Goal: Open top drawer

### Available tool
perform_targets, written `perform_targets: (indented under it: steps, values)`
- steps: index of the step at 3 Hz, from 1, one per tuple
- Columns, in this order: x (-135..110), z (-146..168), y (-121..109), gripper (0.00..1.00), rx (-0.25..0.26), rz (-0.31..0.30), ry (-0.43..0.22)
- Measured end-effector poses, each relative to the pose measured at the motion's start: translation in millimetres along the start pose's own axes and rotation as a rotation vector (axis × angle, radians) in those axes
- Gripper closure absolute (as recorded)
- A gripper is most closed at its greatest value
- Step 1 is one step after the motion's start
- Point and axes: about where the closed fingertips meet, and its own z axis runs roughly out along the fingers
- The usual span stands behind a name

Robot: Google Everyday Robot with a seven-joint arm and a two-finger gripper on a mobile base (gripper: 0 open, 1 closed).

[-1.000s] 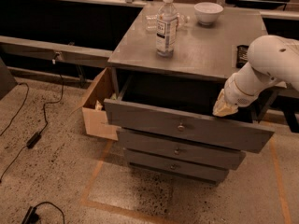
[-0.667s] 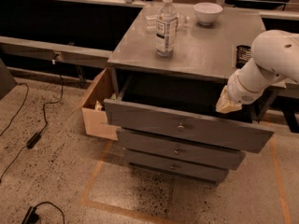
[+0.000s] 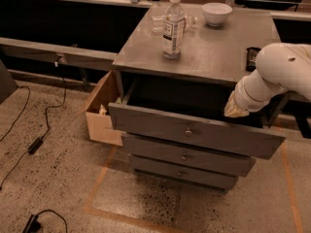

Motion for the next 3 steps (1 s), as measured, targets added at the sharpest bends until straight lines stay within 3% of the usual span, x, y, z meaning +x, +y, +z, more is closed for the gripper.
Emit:
perform_targets:
  steps: [2,3]
  values:
    - [15,34,-30,1.00,0.071,0.002,0.027]
    - [17,43,-30,1.00,0.069,0.007,0.031]
